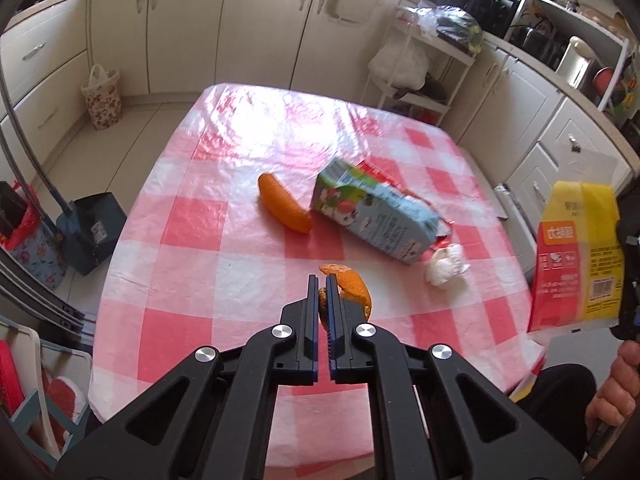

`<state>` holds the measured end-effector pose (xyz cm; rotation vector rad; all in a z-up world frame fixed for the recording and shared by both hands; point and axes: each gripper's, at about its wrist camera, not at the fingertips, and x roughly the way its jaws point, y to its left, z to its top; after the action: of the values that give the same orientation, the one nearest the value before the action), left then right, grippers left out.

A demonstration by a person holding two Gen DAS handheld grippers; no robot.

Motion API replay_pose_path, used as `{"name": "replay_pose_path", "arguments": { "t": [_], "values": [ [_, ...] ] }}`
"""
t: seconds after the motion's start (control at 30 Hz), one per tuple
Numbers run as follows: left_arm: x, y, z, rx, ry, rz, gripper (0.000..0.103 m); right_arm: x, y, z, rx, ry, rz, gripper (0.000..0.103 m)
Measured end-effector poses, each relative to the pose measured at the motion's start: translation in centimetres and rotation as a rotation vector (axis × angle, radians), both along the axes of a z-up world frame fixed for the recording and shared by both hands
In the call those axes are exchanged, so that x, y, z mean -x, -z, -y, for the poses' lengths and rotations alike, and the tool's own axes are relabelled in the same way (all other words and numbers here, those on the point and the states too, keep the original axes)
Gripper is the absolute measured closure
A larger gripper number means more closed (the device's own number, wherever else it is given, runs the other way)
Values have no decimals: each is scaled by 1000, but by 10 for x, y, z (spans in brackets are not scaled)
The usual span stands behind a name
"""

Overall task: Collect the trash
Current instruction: 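Carry peel and yellow bag to the yellow bin and release both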

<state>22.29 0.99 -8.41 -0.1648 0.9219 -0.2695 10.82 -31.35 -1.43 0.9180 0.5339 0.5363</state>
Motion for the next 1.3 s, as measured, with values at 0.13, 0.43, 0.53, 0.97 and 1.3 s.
{"name": "replay_pose_path", "arguments": {
  "t": [0.13,0.43,0.53,0.97,1.3],
  "values": [
    [8,-31,20,43,58,43,100,13,-12,25,-18,59,36,101],
    [19,-75,138,99,310,88,100,61,-28,111,6,258,76,101],
    [26,-74,198,81,427,83,99,78,-19,139,27,333,53,101],
    [24,26,419,-112,776,-112,99,82,100,218,133,538,-259,101],
    [6,-4,373,-117,616,-24,37,74,145,216,161,579,-451,42]
  ]
}}
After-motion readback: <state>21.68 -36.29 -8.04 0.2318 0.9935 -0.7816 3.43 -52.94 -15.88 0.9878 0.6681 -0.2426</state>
